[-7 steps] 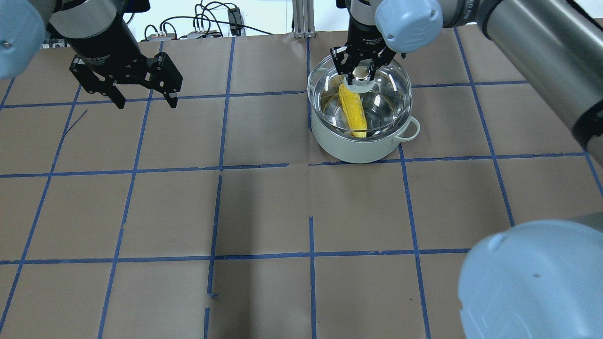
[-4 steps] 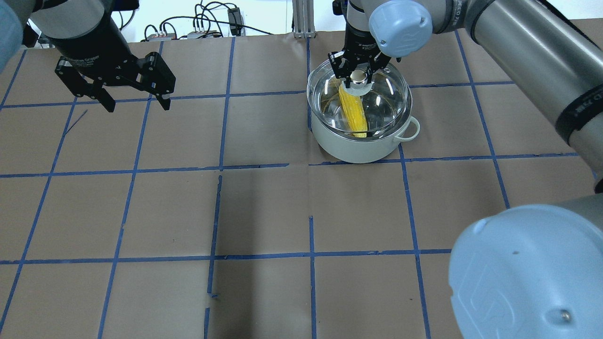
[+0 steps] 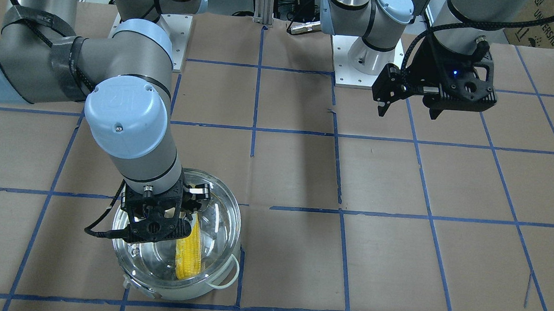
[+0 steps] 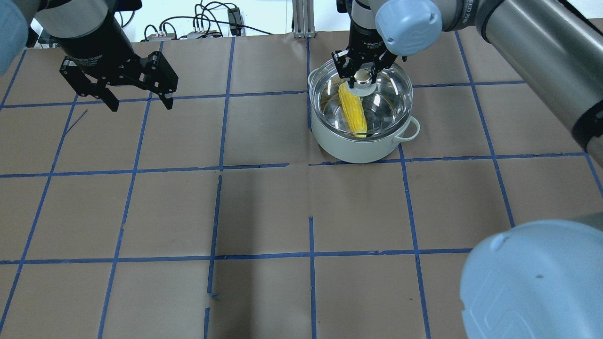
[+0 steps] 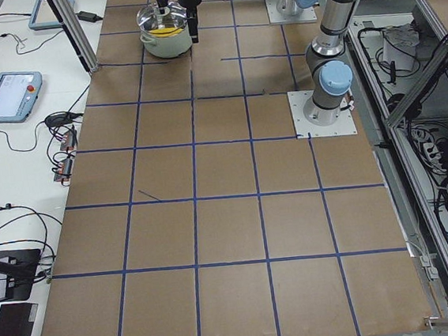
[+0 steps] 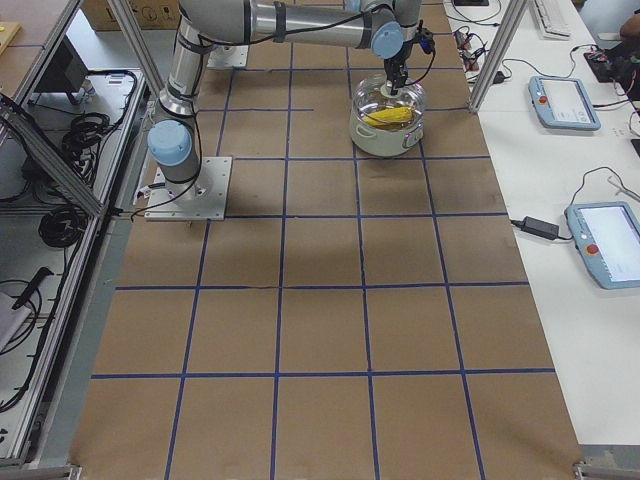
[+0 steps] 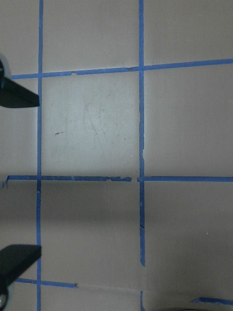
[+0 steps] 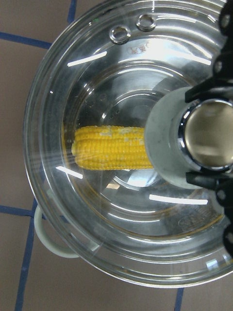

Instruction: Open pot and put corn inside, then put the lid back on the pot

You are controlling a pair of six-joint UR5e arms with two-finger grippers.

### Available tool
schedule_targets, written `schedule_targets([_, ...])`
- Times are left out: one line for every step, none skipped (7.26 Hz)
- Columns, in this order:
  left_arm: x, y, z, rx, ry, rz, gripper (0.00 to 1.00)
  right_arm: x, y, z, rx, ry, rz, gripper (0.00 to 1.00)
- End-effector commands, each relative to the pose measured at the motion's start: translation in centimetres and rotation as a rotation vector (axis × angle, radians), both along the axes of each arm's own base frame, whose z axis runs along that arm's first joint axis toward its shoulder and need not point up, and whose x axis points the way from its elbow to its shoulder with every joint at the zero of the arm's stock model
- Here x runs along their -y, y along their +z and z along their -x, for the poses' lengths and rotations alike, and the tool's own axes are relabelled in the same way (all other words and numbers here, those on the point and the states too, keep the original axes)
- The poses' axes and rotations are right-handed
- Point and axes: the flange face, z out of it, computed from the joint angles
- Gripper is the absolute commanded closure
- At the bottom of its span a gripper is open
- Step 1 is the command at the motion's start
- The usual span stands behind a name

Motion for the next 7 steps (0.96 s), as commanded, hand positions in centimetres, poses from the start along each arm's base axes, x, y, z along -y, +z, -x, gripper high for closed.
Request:
schedule_targets([0.16,-0.12,-0.28,-0.002,0.004,-0.001,0.0,-0.53,-1.26,0.24,-0.004,-0.002,-0.019,0.67])
schedule_targets([0.2,-0.27,-0.3,0.0,0.006,-0.004,0.0,-0.63,-1.67,0.36,-0.005,-0.003,-0.025,0.67])
schedule_targets([0.27,-0.5,-0.23,0.0,0.007,-0.009,0.0,-0.67,-1.68,0.25,-0.004,-0.002,-0.025,0.67])
schedule_targets([0.31,-0.49,-0.3,0.0,0.009,-0.007,0.0,-0.57,-1.97,0.21,-0.003,-0.003,-0.028,0.67])
schedule_targets([0.31,-0.49,-0.3,0.0,0.007,-0.007,0.0,-0.52,-2.0,0.2,-0.003,-0.003,-0.028,0.67])
schedule_targets([0.32,-0.41,-0.32,0.001,0.006,-0.006,0.0,-0.49,-2.11,0.2,-0.003,-0.003,-0.03,0.67])
schedule_targets([0.32,-0.47,-0.32,0.001,0.006,-0.006,0.0,-0.46,-2.08,0.19,-0.002,-0.003,-0.027,0.65])
